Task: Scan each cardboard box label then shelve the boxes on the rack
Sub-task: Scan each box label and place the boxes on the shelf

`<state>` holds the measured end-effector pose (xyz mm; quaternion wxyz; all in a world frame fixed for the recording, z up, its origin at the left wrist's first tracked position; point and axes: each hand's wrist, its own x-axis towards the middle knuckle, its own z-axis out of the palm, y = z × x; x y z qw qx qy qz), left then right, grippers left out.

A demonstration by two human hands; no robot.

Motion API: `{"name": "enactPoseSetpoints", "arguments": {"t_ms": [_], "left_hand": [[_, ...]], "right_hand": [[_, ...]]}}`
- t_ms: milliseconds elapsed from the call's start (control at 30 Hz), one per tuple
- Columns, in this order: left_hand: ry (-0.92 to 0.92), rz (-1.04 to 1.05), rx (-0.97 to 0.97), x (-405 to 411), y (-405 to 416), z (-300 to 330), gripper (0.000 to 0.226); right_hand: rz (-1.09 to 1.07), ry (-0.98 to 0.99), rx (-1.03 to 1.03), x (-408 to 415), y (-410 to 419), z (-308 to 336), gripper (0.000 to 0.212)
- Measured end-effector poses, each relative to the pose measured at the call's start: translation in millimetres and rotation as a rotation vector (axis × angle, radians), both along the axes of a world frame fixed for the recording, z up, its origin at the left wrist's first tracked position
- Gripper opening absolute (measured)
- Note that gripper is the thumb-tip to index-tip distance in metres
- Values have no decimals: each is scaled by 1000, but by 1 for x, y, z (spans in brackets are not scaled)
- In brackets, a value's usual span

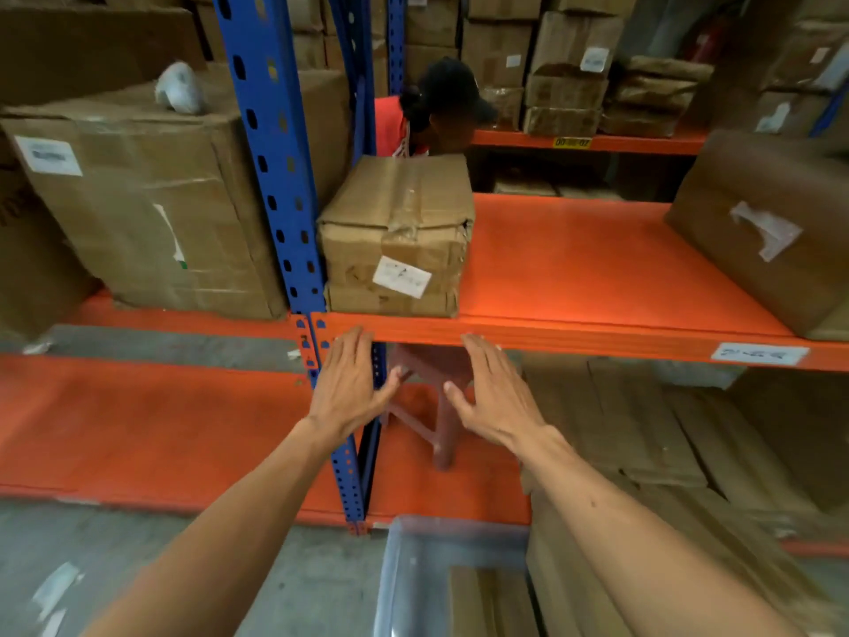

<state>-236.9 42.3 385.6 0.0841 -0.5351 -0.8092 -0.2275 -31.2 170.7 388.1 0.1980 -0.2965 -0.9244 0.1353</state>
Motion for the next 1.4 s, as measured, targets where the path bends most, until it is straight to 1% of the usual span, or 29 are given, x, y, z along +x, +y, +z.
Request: {"name": "enactPoseSetpoints", "arguments": {"t_ms": [67, 267, 367, 433, 600, 733, 900, 1033, 1133, 1233, 1300, 1367, 1400], "left_hand": [[-111, -2, -70, 34, -25, -33, 83], [-358, -41, -312, 147, -85, -130, 90], [-450, -76, -413, 198, -107, -185, 74], [-486, -96, -487, 229, -121, -223, 71], [-494, -160, -659, 274, -138, -318, 77], [-498, -216, -718, 288, -132, -404, 74], [-449, -311, -776, 295, -124, -518, 70], [-386, -413, -724, 298, -120, -593, 60], [-341, -457, -672, 300, -118, -627, 62], [-387, -440, -586, 299, -121, -644, 67], [-431, -419, -630, 298, -129, -648, 75], [-446, -436, -720, 296, -136, -651, 81], [-456, -451, -740, 295, -137, -650, 81]], "right_hand": [[-26, -83, -97, 43, -17, -30, 80], [-163, -225, -371, 173, -72, -127, 81], [-261, -302, -475, 230, -99, -181, 82], [-321, -369, -537, 264, -119, -215, 86], [-385, -500, -676, 317, -152, -304, 83], [-456, -521, -735, 322, -155, -383, 87], [-540, -472, -776, 301, -148, -489, 85], [-577, -425, -699, 273, -133, -562, 92], [-648, -383, -676, 257, -122, -600, 98], [-717, -414, -738, 248, -110, -620, 100], [-745, -390, -807, 247, -104, -625, 93], [-796, -275, -880, 249, -101, -622, 83], [-826, -204, -916, 252, -103, -619, 78]]}}
